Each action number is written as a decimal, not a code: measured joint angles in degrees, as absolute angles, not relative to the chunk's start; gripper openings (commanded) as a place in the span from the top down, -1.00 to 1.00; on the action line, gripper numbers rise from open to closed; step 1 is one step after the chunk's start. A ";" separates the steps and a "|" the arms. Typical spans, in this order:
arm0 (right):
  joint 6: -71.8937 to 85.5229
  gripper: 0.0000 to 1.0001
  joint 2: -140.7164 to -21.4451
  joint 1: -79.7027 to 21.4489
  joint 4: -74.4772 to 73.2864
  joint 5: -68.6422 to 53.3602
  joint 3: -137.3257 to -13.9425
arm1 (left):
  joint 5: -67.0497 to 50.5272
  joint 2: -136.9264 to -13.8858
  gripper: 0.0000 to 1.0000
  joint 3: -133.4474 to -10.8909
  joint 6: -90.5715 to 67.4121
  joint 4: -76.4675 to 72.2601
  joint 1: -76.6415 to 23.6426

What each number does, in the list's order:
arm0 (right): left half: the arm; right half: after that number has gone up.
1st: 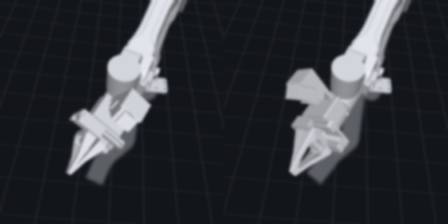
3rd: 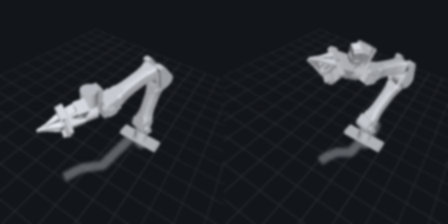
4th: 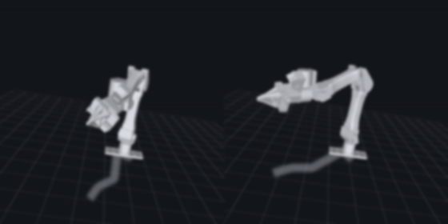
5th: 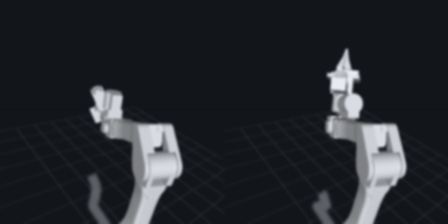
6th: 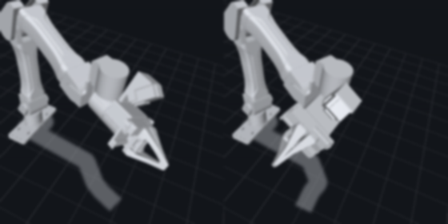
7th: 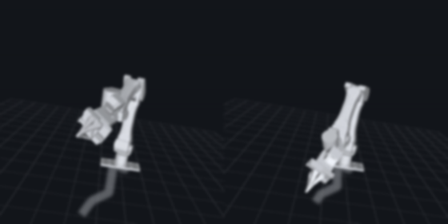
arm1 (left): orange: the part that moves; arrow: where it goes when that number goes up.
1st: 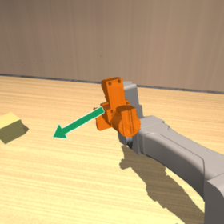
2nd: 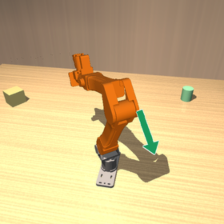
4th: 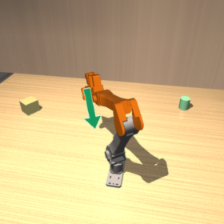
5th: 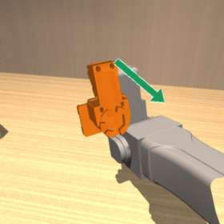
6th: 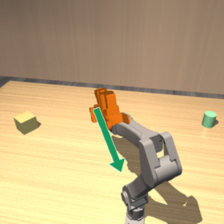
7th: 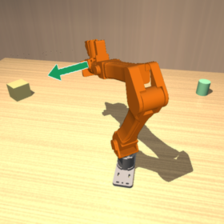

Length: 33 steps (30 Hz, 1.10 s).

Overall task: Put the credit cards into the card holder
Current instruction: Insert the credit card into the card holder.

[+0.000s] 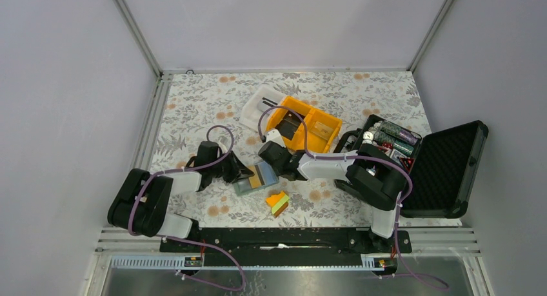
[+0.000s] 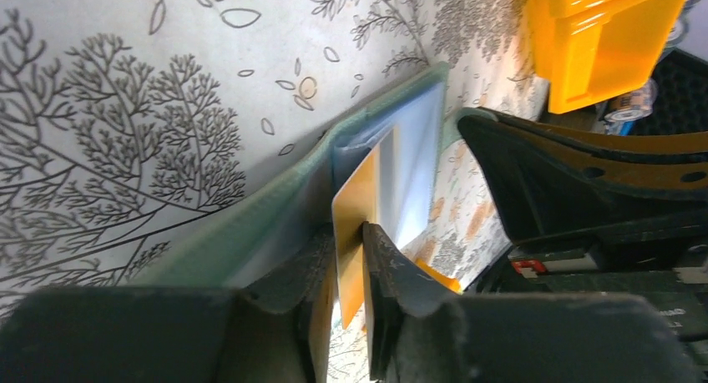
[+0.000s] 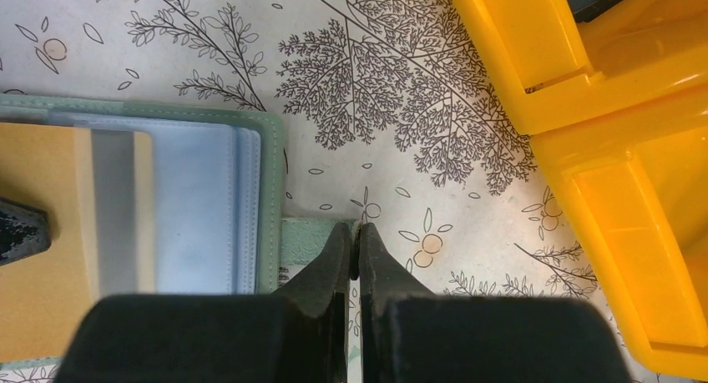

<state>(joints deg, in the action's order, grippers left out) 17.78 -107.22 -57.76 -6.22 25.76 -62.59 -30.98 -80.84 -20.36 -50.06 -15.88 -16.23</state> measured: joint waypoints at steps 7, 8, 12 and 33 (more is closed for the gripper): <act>17.80 1.00 -107.26 -57.87 -6.24 25.85 -62.61 | -28.38 -77.60 0.23 -21.65 -47.22 -9.06 -16.56; 17.80 1.00 -107.26 -57.91 -6.24 25.85 -62.61 | -27.97 -76.95 0.22 -21.69 -46.83 -8.23 -16.56; 17.82 1.00 -107.26 -58.15 -6.17 25.78 -62.61 | -26.55 -74.70 0.10 -21.80 -45.74 -5.34 -16.56; 17.82 1.00 -107.42 -58.39 -6.17 25.80 -62.61 | -23.29 -72.99 0.31 -22.94 -44.91 -0.12 -20.03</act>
<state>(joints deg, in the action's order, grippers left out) 17.82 -107.42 -58.39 -6.17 25.80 -62.61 -23.29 -72.99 -22.94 -44.91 -0.12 -20.03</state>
